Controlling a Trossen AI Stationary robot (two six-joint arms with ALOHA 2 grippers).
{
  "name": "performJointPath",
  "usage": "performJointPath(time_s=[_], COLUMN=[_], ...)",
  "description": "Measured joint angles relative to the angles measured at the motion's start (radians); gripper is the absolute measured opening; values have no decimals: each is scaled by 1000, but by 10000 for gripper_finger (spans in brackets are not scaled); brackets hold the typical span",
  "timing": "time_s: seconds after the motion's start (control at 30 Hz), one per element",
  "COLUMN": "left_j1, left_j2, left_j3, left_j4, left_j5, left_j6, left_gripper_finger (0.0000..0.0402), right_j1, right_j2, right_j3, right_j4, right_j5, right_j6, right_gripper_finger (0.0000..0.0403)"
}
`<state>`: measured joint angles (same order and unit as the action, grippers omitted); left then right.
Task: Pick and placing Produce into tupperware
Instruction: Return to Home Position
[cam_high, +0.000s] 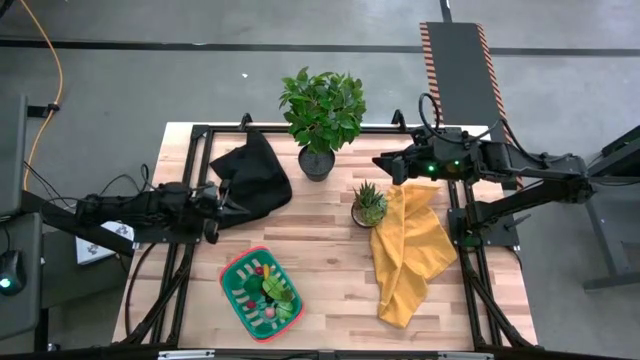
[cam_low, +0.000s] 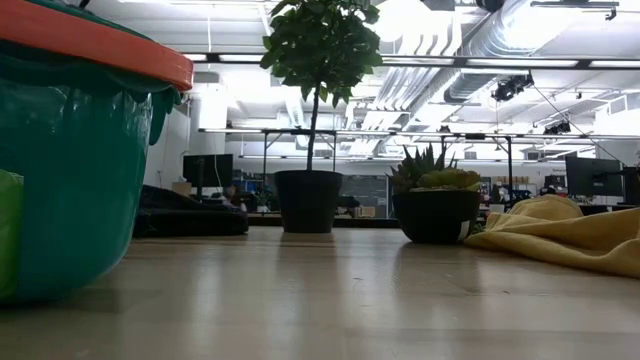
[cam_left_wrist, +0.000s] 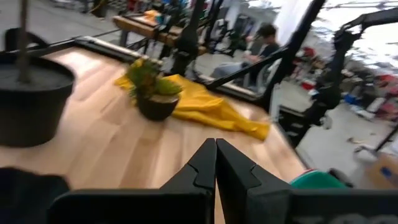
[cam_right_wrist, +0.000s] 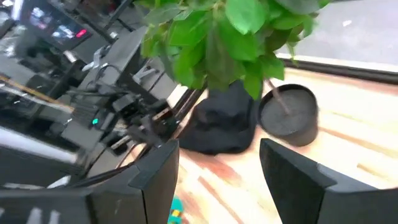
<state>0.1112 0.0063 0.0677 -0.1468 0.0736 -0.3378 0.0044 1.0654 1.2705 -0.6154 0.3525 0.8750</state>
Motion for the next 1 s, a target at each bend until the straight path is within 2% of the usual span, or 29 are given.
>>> performJointPath(time_s=[0.1, 0.27, 0.37, 0.53, 0.57, 0.7, 0.8, 1.0], left_j1=[0, 0, 0, 0, 0, 0, 0, 0], left_j2=[0, 1, 10, 9, 10, 10, 9, 9], left_j3=[2, 3, 3, 3, 3, 3, 3, 3], left_j4=[-22, -22, -22, -22, -22, -21, -21, -21], left_j5=[-47, -41, -41, -41, -41, -41, -41, -41], left_j6=[1, 10, 56, 71, 71, 71, 71, 71], left_gripper_finger=[0, 0, 0, 0, 0, 3, 2, 2], right_j1=[0, 9, 46, 123, 141, 214, 261, 300], right_j2=[-29, -152, -223, -301, -310, -328, -341, -433], right_j3=[0, 1, 1, 1, 1, 0, -25, -223], right_j4=[67, 216, 224, 216, 217, 208, 208, 319], right_j5=[-14, -12, -12, -61, -77, -101, -101, -94], right_j6=[-34, -165, -237, -337, -359, -436, -523, -606], right_gripper_finger=[215, 189, 142, 23, 12, 17, 4, 1])
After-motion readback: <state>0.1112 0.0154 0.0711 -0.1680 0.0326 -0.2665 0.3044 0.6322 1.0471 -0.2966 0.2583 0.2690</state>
